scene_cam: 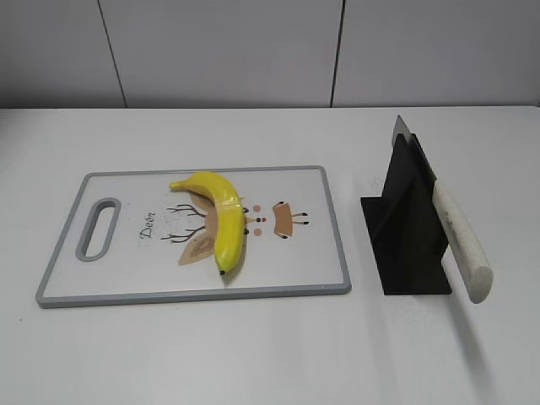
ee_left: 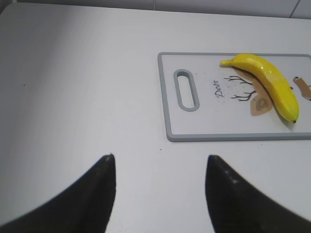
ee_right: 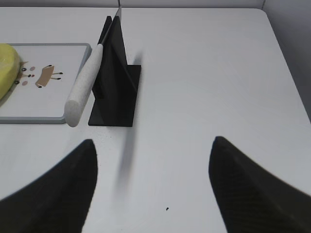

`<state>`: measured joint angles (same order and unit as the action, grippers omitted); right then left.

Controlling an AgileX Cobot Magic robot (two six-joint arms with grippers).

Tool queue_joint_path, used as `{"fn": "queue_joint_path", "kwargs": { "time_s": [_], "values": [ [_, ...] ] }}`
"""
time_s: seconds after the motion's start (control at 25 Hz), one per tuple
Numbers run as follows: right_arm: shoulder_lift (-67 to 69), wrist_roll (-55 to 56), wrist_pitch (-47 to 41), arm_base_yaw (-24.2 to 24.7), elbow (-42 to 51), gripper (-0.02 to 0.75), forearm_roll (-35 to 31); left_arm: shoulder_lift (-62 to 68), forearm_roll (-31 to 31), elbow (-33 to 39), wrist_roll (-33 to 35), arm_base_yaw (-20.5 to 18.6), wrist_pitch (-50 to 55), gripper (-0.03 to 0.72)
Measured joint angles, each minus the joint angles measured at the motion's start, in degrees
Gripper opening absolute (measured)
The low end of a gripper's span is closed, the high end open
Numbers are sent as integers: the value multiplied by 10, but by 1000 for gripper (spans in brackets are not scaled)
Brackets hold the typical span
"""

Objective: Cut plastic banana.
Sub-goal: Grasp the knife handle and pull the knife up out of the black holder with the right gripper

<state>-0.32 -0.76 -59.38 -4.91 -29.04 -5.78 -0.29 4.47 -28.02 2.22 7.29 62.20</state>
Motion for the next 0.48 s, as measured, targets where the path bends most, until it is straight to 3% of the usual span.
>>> {"fn": "queue_joint_path", "kwargs": {
  "time_s": [0.48],
  "values": [
    [0, 1, 0, 0, 0, 550, 0, 0, 0, 0, 0, 0, 0, 552]
  ]
}}
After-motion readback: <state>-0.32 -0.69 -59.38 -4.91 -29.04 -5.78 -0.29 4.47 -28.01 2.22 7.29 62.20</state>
